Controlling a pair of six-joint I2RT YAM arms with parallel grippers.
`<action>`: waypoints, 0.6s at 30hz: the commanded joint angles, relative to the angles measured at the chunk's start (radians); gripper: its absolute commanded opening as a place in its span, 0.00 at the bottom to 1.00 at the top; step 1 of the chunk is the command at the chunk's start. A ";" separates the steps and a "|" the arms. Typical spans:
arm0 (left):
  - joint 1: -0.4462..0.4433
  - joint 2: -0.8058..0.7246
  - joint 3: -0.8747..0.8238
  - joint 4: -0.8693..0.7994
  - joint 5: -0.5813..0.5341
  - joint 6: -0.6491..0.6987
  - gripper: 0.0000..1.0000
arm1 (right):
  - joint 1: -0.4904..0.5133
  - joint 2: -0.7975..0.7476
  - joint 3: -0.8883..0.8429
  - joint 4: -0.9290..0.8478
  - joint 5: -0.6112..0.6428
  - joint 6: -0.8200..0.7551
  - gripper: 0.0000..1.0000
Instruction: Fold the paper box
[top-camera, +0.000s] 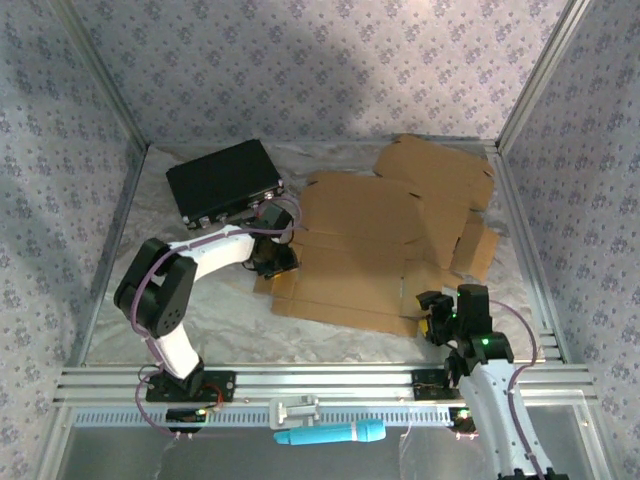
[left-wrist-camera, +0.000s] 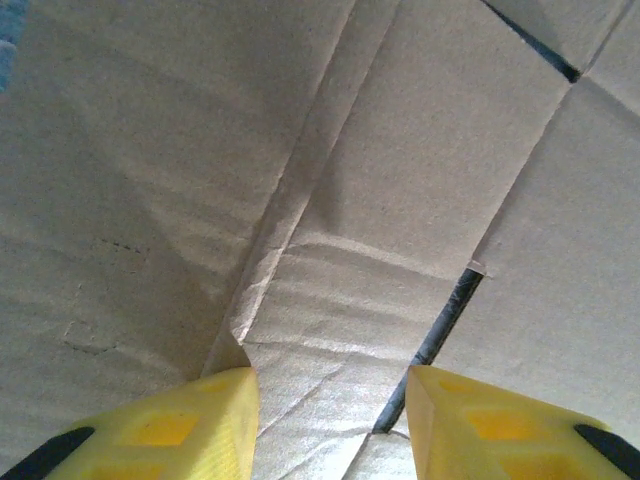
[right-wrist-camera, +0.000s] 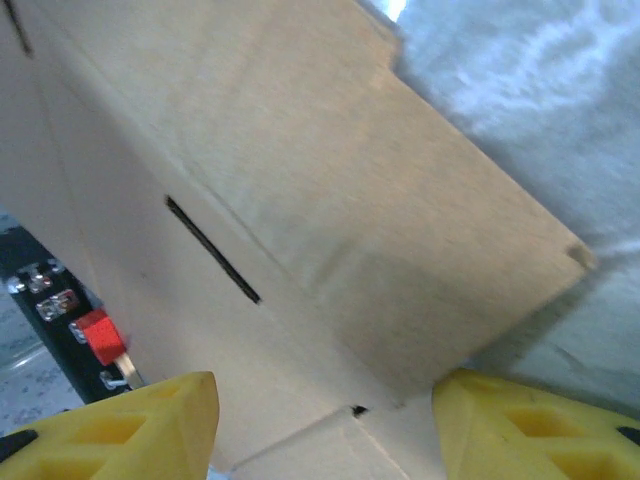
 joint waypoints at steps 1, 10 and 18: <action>0.010 0.013 -0.001 -0.015 0.004 0.036 0.43 | 0.008 -0.042 -0.030 0.038 0.060 0.046 0.58; 0.013 0.040 0.002 -0.022 0.001 0.048 0.43 | 0.009 -0.153 -0.074 -0.056 0.105 0.074 0.58; 0.011 0.055 0.002 -0.028 -0.001 0.057 0.43 | 0.010 -0.163 -0.135 0.024 0.141 0.105 0.55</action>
